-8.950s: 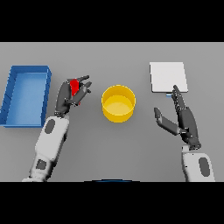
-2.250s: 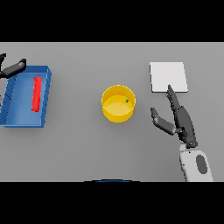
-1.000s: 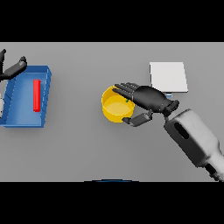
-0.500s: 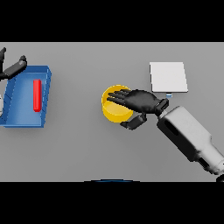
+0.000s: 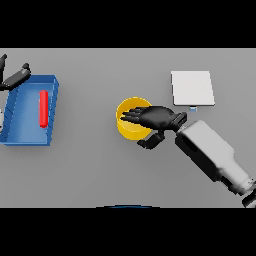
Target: Pick up the red beaker and tilt it to pour out 1 green nut into yellow bowl. Pick up the yellow bowl and place it on the metallic measuring scale.
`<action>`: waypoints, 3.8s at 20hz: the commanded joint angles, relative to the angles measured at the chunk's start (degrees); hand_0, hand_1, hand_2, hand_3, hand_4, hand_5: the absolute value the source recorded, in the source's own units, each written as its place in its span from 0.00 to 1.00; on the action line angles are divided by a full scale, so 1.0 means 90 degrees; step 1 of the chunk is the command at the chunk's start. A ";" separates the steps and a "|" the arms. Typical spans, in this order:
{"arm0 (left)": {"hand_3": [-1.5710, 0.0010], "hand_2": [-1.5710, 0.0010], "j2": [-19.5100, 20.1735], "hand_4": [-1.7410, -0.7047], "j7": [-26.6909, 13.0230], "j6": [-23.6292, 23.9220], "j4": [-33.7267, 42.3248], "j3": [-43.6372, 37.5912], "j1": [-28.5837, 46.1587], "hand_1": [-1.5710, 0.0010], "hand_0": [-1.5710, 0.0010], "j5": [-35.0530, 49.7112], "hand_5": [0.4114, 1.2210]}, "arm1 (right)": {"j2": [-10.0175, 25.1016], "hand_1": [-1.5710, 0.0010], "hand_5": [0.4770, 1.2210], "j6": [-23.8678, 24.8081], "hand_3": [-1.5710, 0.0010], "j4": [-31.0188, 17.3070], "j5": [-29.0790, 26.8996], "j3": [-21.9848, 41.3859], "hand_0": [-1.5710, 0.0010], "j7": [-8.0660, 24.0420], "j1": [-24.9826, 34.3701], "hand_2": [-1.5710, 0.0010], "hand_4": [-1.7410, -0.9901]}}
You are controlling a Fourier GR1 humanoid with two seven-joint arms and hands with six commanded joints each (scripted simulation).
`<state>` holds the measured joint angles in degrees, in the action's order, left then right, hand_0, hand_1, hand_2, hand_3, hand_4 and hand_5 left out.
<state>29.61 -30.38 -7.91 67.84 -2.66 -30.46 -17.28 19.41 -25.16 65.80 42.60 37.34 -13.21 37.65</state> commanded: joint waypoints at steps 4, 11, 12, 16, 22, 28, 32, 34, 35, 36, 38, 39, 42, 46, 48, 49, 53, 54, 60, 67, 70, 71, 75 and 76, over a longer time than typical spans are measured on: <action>1.00 1.00 -0.0052 0.92 -0.0060 0.0013 0.0215 0.0042 0.0103 1.00 1.00 0.0018 0.39 | -0.0072 1.00 0.35 0.0147 0.96 -0.0167 0.0046 0.0039 1.00 -0.0128 -0.0002 0.98 0.60; 1.00 1.00 -0.0076 0.91 -0.0193 0.0018 0.0308 0.0059 0.0120 1.00 1.00 0.0017 0.40 | -0.0019 0.68 0.76 0.0087 0.59 -0.0187 0.0103 0.0085 0.60 -0.0125 0.0027 0.69 0.36; 1.00 1.00 -0.0028 0.92 -0.0201 0.0008 0.0293 0.0041 0.0109 1.00 1.00 0.0004 0.40 | -0.0030 0.59 0.81 0.0062 0.47 -0.0202 0.0090 0.0077 0.50 -0.0101 0.0041 0.62 0.36; 1.00 1.00 -0.0001 0.91 -0.0013 0.0027 0.0081 0.0006 0.0079 1.00 1.00 -0.0011 0.40 | -0.0038 0.25 0.92 0.0016 0.33 -0.0157 0.0029 0.0124 0.21 0.0029 0.0049 0.26 0.16; 1.00 1.00 -0.0002 0.92 -0.0007 0.0030 0.0176 0.0003 0.0098 1.00 1.00 0.0010 0.39 | 0.0203 0.07 0.98 -0.0204 0.20 0.0235 -0.0154 0.0041 0.05 0.0141 0.0068 0.07 0.06; 1.00 1.00 0.0022 0.92 0.0010 0.0054 0.0151 -0.0014 0.0083 1.00 1.00 -0.0004 0.40 | 0.0592 0.02 0.99 -0.0663 0.16 0.0883 -0.0617 -0.0282 0.01 0.0435 0.0230 0.02 0.03; 1.00 1.00 0.0041 0.91 0.0114 0.0033 0.0196 -0.0078 0.0114 1.00 1.00 0.0084 0.40 | 0.0710 0.01 1.00 -0.0792 0.14 0.0878 -0.0698 -0.0296 0.01 0.0731 0.0315 0.01 0.02; 1.00 1.00 0.0045 0.91 0.0103 0.0069 0.0169 -0.0029 0.0072 1.00 1.00 -0.0003 0.41 | 0.0812 0.01 1.00 -0.0795 0.18 0.0812 -0.0770 -0.0435 0.00 0.0728 0.0473 0.00 0.02; 1.00 1.00 0.0120 0.91 0.0117 0.0002 0.0210 -0.0067 0.0090 1.00 1.00 0.0037 0.41 | 0.0916 0.01 1.00 -0.0733 0.19 0.0825 -0.0754 -0.0485 0.00 0.0784 0.0476 0.00 0.02; 1.00 1.00 0.0104 0.91 0.0089 0.0003 0.0133 -0.0059 0.0071 1.00 1.00 0.0023 0.42 | 0.0940 0.02 1.00 -0.0646 0.19 0.0793 -0.0712 -0.0511 0.06 0.0867 0.0516 0.00 0.02; 1.00 1.00 0.0109 0.92 0.0085 -0.0033 0.0173 -0.0064 0.0092 1.00 1.00 0.0056 0.42 | 0.1160 0.01 1.00 -0.0502 0.16 0.0632 -0.0676 -0.0615 0.04 0.0793 0.0584 0.00 0.02; 1.00 1.00 0.0082 0.92 0.0089 -0.0014 0.0094 -0.0029 0.0019 1.00 1.00 0.0010 0.42 | 0.1175 0.01 1.00 -0.0509 0.15 0.0521 -0.0710 -0.0676 0.03 0.0940 0.0620 0.00 0.02; 1.00 1.00 0.0064 0.90 0.0059 -0.0017 0.0084 -0.0099 0.0026 1.00 1.00 0.0096 0.42 | 0.1416 0.01 1.00 -0.0251 0.10 0.0078 -0.0631 -0.0773 0.02 0.0694 0.0828 0.00 0.02; 1.00 1.00 0.0086 0.91 0.0092 -0.0006 -0.0052 -0.0095 -0.0051 1.00 1.00 0.0042 0.42 | 0.1491 0.00 1.00 -0.0096 0.17 -0.0465 -0.0604 -0.0795 0.01 0.0683 0.1039 0.00 0.02; 1.00 1.00 0.0145 0.91 0.0079 -0.0074 0.0003 -0.0134 -0.0051 1.00 1.00 0.0096 0.42 | 0.1543 0.00 1.00 0.0016 0.19 -0.0669 -0.0582 -0.0779 0.00 0.0506 0.1095 0.00 0.02; 1.00 1.00 0.0113 0.90 -0.0009 -0.0075 0.0100 -0.0155 -0.0029 1.00 1.00 0.0153 0.42 | 0.1563 0.01 1.00 0.0015 0.15 -0.0697 -0.0603 -0.0765 0.00 0.0475 0.1117 0.00 0.02; 1.00 1.00 0.0118 0.89 -0.0234 -0.0016 0.0453 -0.0171 0.0203 1.00 1.00 0.0170 0.44 | 0.1542 0.09 1.00 0.0455 0.06 -0.1815 -0.0536 -0.0941 0.03 0.0612 0.1222 0.04 0.02; 1.00 1.00 0.0071 0.88 -0.0280 -0.0013 0.0447 -0.0172 0.0150 1.00 1.00 0.0201 0.44 | 0.1471 0.09 1.00 0.0524 0.05 -0.1984 -0.0516 -0.0936 0.03 0.0638 0.1273 0.05 0.02; 1.00 1.00 0.0070 0.86 -0.0400 0.0039 0.0433 -0.0149 0.0203 1.00 1.00 0.0123 0.46 | 0.1405 0.19 1.00 0.0790 0.01 -0.2729 -0.0459 -0.0886 0.08 0.0373 0.1379 0.12 0.01; 1.00 1.00 0.0093 0.87 -0.0301 -0.0023 0.0204 -0.0158 0.0036 1.00 1.00 0.0124 0.45 | 0.1285 0.25 1.00 0.0827 0.02 -0.3168 -0.0526 -0.0919 0.11 0.0407 0.1519 0.18 0.09; 1.00 1.00 0.0060 0.86 -0.0264 -0.0020 0.0158 -0.0164 -0.0002 1.00 1.00 0.0148 0.45 | 0.1298 0.42 0.82 0.0677 0.30 -0.3185 -0.0627 -0.0964 0.24 0.0481 0.1493 0.42 0.19; 1.00 1.00 0.0061 0.86 -0.0245 -0.0002 0.0193 -0.0176 -0.0010 1.00 1.00 0.0156 0.44 | 0.1281 0.50 0.75 0.0624 0.37 -0.3190 -0.0646 -0.0977 0.33 0.0523 0.1516 0.51 0.21; 1.00 1.00 0.0076 0.86 -0.0367 -0.0017 0.0330 -0.0150 0.0076 1.00 1.00 0.0142 0.44 | 0.1269 0.72 0.57 0.0470 0.58 -0.3233 -0.0730 -0.1032 0.63 0.0620 0.1494 0.71 0.28; 1.00 1.00 0.0086 0.86 -0.0290 0.0008 0.0240 -0.0161 0.0023 1.00 1.00 0.0118 0.44 | 0.1267 0.78 0.54 0.0413 0.61 -0.3209 -0.0728 -0.1014 0.70 0.0629 0.1499 0.75 0.30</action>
<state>30.40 -33.02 -7.82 70.00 -4.11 -30.26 -16.22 30.81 -21.44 36.92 36.06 28.21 -7.57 51.15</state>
